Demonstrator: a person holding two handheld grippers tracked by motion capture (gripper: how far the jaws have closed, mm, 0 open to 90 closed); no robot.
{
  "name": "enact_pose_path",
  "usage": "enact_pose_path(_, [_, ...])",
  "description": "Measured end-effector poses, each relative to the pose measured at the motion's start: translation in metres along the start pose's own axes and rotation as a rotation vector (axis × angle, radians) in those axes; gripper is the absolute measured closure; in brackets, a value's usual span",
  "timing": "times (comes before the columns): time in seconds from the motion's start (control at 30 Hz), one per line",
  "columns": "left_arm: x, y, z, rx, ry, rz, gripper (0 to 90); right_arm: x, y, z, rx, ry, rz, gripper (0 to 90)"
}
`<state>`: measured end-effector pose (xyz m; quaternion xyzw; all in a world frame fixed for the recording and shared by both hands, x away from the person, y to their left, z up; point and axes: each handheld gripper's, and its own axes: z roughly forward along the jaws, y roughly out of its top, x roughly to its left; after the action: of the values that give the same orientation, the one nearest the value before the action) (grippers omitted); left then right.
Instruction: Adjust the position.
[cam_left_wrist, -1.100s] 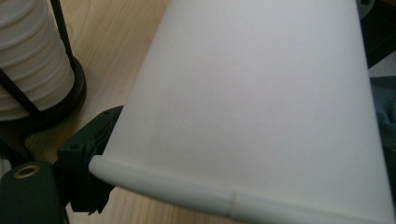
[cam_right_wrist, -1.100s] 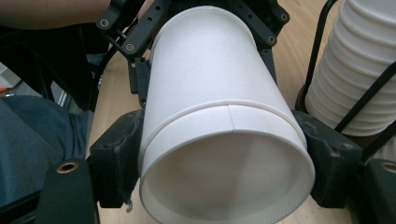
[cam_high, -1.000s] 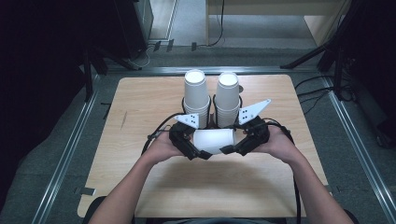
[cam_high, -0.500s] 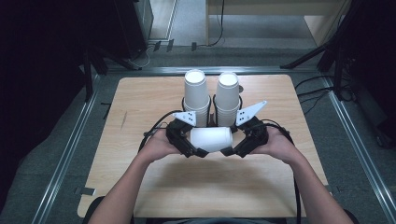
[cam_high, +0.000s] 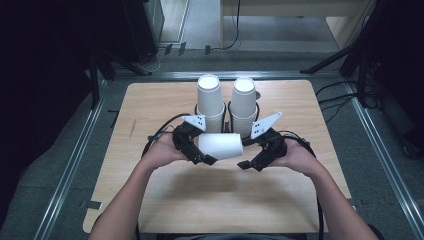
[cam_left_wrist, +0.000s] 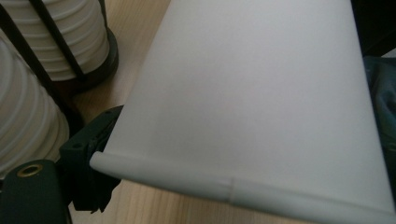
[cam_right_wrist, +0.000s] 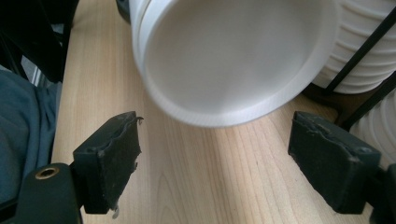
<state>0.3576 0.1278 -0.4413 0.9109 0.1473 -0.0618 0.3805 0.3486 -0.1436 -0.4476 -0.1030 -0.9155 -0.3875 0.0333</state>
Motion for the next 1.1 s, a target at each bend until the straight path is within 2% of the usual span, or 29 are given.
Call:
enact_pose_path(0.33, [0.002, 0.006, -0.005, 0.1, 0.029, 0.021, 9.2, -0.001, -0.003, 0.004, 0.013, -0.016, -0.015, 17.1])
enact_pose_path(0.5, [0.003, 0.012, -0.008, 0.116, 0.018, 0.022, 9.2, -0.002, -0.004, 0.005, 0.013, -0.025, -0.011, 17.2])
enact_pose_path(0.7, [0.003, 0.019, -0.007, 0.183, 0.022, 0.042, 9.2, -0.003, -0.005, 0.006, 0.019, -0.034, -0.012, 17.2])
enact_pose_path(1.1, [0.006, 0.032, 0.004, 0.329, 0.062, 0.076, 9.1, -0.005, -0.006, 0.006, 0.018, -0.058, -0.012, 17.2])
